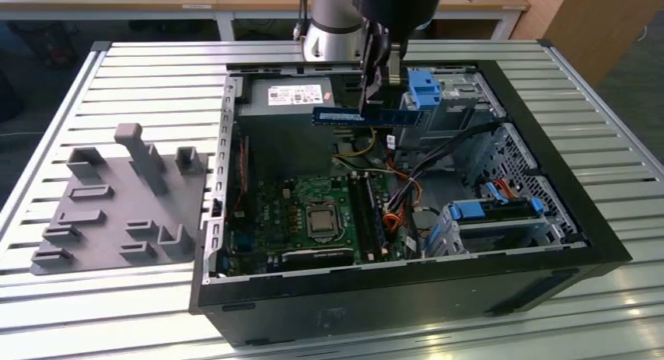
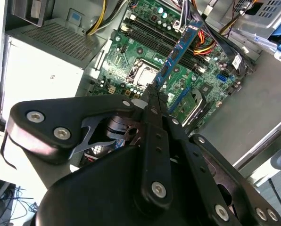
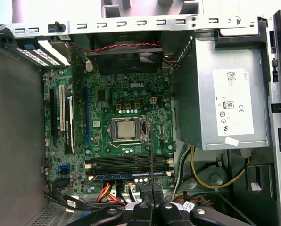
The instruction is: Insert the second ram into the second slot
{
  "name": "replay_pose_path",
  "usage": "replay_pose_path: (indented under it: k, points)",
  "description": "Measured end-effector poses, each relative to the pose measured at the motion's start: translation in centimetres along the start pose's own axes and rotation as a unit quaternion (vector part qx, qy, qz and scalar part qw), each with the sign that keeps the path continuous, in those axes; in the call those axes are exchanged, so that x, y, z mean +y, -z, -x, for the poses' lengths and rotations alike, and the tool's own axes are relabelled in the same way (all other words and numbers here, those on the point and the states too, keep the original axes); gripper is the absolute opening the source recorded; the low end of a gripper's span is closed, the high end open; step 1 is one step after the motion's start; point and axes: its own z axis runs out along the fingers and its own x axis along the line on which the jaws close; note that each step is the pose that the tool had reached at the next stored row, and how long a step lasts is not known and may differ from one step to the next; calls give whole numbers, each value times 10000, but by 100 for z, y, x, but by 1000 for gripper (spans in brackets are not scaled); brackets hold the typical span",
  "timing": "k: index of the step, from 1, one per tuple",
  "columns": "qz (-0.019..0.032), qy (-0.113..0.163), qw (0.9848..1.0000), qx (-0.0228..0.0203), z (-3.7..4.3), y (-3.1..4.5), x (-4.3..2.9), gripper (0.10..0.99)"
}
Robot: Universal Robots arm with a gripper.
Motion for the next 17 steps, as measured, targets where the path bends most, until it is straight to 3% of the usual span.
replay_pose_path:
  k: [17]
  points:
    - [-4,-226,9997,-5,0,-3,-1,114]
